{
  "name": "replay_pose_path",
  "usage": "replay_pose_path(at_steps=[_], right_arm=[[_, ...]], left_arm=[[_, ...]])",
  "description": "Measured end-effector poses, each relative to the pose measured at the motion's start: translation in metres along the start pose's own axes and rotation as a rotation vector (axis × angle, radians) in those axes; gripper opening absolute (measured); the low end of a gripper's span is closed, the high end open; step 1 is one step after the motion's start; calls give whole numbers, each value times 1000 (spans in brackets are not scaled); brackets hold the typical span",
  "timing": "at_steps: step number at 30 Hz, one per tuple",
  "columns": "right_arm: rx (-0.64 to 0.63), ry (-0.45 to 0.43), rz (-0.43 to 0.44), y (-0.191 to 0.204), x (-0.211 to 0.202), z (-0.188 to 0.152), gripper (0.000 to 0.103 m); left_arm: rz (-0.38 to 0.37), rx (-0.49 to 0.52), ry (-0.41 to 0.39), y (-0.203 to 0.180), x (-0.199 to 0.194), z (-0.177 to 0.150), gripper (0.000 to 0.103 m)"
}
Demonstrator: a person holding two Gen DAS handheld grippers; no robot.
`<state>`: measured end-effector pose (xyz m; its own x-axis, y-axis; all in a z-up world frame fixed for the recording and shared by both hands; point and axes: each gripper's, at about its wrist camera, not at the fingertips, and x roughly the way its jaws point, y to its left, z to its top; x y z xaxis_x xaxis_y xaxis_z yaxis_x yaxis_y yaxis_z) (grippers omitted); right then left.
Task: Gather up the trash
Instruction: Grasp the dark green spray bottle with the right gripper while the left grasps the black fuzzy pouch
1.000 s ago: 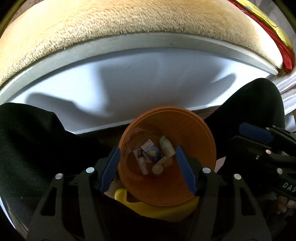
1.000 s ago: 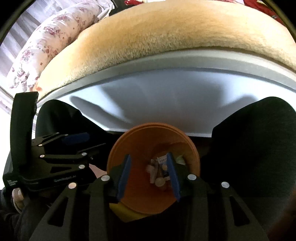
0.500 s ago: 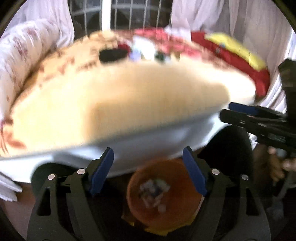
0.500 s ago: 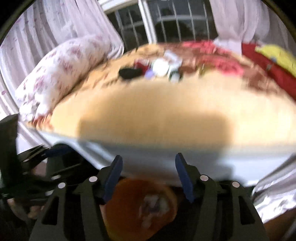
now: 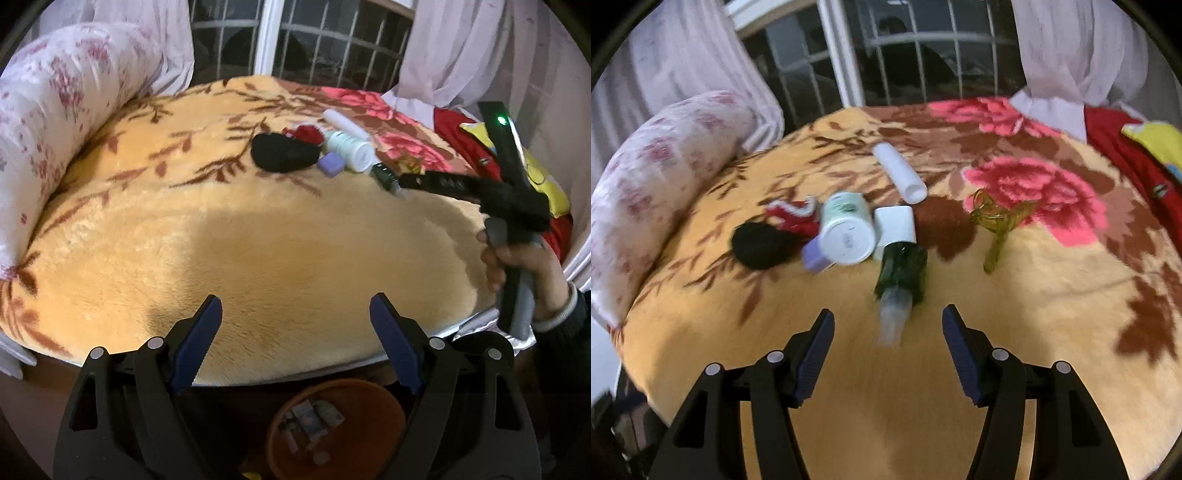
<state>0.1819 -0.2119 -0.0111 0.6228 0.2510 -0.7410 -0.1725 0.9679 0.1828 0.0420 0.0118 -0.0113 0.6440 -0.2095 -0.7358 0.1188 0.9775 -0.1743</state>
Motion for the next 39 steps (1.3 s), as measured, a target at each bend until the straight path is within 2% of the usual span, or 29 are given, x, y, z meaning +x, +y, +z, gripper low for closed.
replay_pose_path(at_steps=[4,8,11,13,17,22,26,28,34,39], right_arm=[[41,45,-20,-4,32,17,60],[9,102,-48,4,54,30,59],[17,174,-54,1,75,32,47],[27,163,-65,-2,75,31,37],[7,110,-78,3,62,18,37],[74,65,-15,-12,52,10,37],[97,50,18,-16,51,8,37],[94,46,19,-16,52,8,37],[112,40,49,-21,52,7,37],[114,38,54,-22,53,8,37]], left_arm=[[-4,-23,17,9,8,2,80],[-2,-36,22,13,13,6,80],[0,-36,28,11,16,10,80],[3,-31,26,10,18,14,80],[0,-36,28,7,23,32,80],[5,-22,35,-3,50,75,80],[64,83,54,-16,88,108,80],[83,105,72,-14,104,119,80],[22,79,142,5,148,150,80],[41,195,158,0,169,162,84]])
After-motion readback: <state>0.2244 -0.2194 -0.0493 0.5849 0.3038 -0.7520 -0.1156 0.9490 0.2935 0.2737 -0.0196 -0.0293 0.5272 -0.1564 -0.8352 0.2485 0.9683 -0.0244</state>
